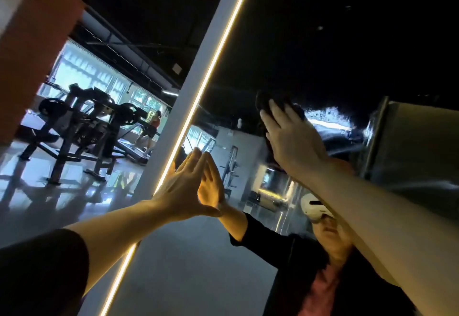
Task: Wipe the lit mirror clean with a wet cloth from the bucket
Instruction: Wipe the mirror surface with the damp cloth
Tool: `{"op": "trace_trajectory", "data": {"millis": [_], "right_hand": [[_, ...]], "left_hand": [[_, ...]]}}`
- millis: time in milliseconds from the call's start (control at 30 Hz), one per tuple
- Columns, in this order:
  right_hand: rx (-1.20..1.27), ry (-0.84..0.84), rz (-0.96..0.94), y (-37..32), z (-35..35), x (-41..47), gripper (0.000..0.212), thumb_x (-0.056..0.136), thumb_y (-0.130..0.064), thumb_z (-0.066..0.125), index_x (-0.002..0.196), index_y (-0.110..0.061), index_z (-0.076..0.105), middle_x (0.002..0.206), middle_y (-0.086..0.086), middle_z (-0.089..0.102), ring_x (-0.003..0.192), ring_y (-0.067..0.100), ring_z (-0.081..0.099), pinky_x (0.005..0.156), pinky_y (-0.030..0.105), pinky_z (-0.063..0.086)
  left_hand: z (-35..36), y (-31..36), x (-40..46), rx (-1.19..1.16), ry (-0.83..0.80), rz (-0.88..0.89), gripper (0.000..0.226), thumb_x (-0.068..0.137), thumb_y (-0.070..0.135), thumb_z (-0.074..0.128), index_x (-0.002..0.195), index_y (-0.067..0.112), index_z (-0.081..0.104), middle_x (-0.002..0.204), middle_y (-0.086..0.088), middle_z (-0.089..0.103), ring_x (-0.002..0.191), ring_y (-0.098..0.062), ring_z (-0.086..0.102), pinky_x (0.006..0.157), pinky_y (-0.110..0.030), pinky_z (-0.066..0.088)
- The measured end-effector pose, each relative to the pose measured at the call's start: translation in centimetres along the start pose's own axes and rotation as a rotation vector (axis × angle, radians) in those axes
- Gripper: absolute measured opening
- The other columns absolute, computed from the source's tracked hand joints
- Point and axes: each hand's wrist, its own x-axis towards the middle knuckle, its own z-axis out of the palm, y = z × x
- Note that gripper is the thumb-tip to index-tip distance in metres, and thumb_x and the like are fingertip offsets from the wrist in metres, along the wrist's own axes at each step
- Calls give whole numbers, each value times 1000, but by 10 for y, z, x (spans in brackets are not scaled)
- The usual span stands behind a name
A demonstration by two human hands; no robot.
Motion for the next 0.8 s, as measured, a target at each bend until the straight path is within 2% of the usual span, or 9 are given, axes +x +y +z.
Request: {"op": "trace_trajectory", "data": {"millis": [67,167,267,333,433,567,633,700,800], "right_hand": [[20,8,33,-17,5,2,60,90,-18,67,145,-7,46,151,17,43,134,38,46,101,50,47],[17,-9,-225,-49,15,-13,60,84,-20,71,140,-9,53,145,15,52,127,33,54,94,43,52],[12,-78,-394,-47,11,-7,62,90,-19,63,148,-12,42,154,14,41,135,32,47,99,41,49],[29,-86,-242,-34,11,13,62,97,-16,56,153,-12,31,160,15,27,142,35,35,103,47,45],[31,-34,12,-32,12,36,58,95,-14,60,148,-6,40,154,20,37,137,40,40,103,54,45],[54,-56,-269,-74,24,18,57,92,-16,61,146,-7,44,150,19,45,132,37,48,97,46,49],[59,-116,-416,-79,23,13,60,93,-15,57,150,-10,38,153,18,40,134,36,46,100,45,48],[49,-103,-367,-63,20,30,62,96,-15,55,153,-11,31,156,18,34,136,37,42,103,46,46],[23,-31,-96,-40,16,53,57,97,-13,54,151,-8,35,154,21,37,134,39,43,102,51,45]], "left_hand": [[0,-3,1,31,9,4,147,45,88,55,154,17,-15,161,-3,-18,150,-26,-3,120,-42,10],[0,-8,2,67,34,27,144,46,88,54,155,16,-7,162,-3,-10,149,-30,9,119,-41,17],[-1,-19,3,56,59,61,141,48,90,56,156,15,5,163,-6,5,146,-33,24,118,-47,18],[-3,-30,4,61,75,79,138,50,83,59,156,11,10,163,-9,12,147,-33,21,116,-42,10],[-2,-49,7,74,98,86,136,52,84,59,155,9,13,161,-12,17,148,-35,19,116,-50,13],[9,-68,6,75,95,37,143,45,106,29,154,20,-4,163,-13,-5,150,-34,-3,118,-61,12],[12,-68,4,35,62,-16,140,44,103,37,149,28,-17,160,-12,-18,149,-33,-13,119,-57,5],[13,-65,4,-9,20,-47,138,47,88,54,145,30,-24,160,-12,-21,149,-32,-14,119,-56,3],[13,-61,4,2,-1,-72,136,49,81,57,141,32,-31,157,-10,-28,148,-30,-18,118,-54,-3]]}}
